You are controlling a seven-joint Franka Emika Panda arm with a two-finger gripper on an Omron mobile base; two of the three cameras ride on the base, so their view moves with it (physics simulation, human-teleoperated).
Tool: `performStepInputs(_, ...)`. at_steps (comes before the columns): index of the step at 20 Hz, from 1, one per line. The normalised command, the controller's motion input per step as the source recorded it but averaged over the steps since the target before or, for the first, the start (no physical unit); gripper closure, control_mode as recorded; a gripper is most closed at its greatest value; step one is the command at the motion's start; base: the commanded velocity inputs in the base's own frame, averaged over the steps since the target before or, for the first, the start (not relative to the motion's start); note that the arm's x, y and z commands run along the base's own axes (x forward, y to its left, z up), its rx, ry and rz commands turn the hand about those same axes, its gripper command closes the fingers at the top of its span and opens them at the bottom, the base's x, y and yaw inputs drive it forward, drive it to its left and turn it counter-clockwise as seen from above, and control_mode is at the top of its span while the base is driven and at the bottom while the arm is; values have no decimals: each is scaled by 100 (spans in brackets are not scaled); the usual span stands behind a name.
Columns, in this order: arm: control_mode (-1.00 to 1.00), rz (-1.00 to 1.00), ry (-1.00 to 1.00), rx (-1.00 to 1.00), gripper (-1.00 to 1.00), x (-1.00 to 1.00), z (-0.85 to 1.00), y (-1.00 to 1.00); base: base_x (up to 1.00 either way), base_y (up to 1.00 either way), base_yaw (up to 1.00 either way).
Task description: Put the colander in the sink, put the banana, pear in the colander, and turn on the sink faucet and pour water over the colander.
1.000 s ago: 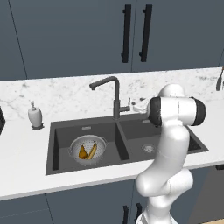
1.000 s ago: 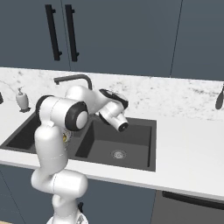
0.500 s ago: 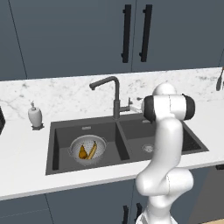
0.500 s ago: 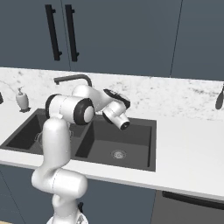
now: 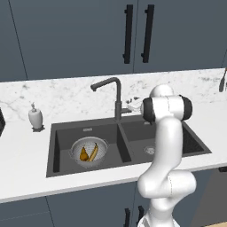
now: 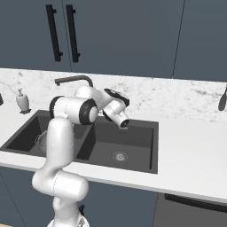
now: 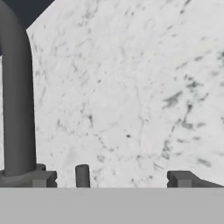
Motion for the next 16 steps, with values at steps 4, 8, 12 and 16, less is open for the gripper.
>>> performStepInputs(4,-100,0,1,3,-100,40,-24,4,0,0,0)
performStepInputs(8,-100,0,6,5,-100,34,-49,0,0,0,0)
performStepInputs(12,-100,0,6,5,-100,36,-48,0,0,0,0)
performStepInputs(16,-100,0,1,3,100,27,-34,0,0,0,0)
